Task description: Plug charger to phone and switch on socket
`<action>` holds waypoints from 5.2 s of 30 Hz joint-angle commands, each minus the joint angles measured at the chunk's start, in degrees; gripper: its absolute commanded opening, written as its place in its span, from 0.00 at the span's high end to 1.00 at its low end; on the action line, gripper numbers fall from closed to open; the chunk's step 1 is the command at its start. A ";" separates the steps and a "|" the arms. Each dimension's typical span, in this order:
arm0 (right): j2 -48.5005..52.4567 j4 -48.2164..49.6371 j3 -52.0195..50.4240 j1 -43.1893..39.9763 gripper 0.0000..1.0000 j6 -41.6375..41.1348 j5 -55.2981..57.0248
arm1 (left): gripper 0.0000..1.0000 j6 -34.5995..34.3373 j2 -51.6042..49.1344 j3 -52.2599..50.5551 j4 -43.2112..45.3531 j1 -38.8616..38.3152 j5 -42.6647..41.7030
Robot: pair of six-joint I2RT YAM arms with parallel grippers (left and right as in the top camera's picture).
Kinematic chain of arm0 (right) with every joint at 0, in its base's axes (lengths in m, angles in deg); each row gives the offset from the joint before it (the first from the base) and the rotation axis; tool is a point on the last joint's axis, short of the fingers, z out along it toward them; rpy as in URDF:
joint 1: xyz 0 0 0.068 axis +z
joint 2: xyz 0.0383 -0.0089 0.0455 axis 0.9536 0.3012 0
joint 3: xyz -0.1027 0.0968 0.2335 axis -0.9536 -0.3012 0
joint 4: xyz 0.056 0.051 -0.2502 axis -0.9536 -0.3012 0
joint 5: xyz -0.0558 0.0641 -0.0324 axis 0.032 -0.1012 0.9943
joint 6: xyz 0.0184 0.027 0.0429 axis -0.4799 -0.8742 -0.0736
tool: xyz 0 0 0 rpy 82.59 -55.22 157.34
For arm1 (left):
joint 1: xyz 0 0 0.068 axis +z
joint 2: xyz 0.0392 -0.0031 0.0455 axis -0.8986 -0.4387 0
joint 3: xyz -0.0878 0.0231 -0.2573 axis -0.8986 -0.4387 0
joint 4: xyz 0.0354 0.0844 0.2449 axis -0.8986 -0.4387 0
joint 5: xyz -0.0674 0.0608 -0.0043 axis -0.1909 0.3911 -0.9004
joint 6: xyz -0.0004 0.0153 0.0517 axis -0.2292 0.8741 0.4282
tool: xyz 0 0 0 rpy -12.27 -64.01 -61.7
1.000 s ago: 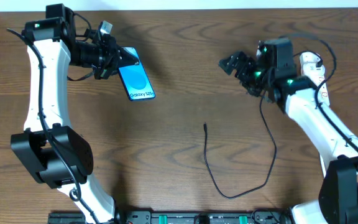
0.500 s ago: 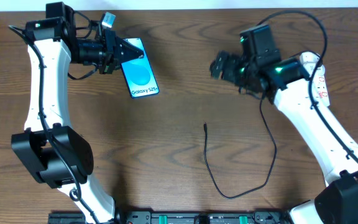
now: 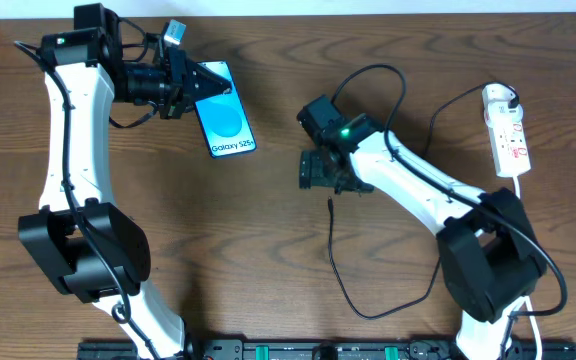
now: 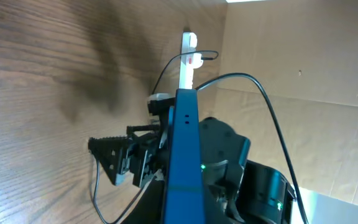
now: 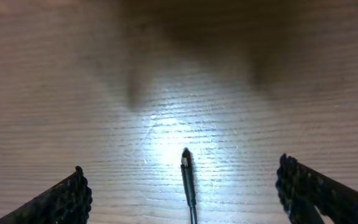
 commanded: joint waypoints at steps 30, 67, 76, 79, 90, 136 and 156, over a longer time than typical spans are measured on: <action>5.60 2.56 -7.45 3.08 0.54 5.49 2.29 | 0.93 1.18 0.37 0.52 0.61 0.42 -2.25; 5.53 -1.66 4.52 -3.41 0.99 17.53 -17.25 | 0.93 1.14 0.37 0.52 0.81 0.42 -2.51; 5.53 14.08 10.03 -12.92 0.99 25.22 -64.17 | 0.92 -2.69 0.37 0.52 13.94 0.42 -18.60; 5.53 19.19 10.03 -14.21 0.99 25.22 -72.85 | 0.93 -8.48 0.37 0.52 21.31 0.42 -22.43; 5.53 34.45 10.03 -14.49 0.99 26.77 -90.66 | 0.93 -43.45 0.37 0.52 58.23 0.42 -21.51; 5.53 91.82 10.03 -14.40 0.99 -26.27 -83.65 | 0.93 -47.08 0.37 0.52 76.54 -4.68 -9.31; 5.53 92.02 10.03 -15.96 0.99 -25.83 -83.82 | 0.93 -46.62 0.37 0.52 76.54 -4.35 -9.07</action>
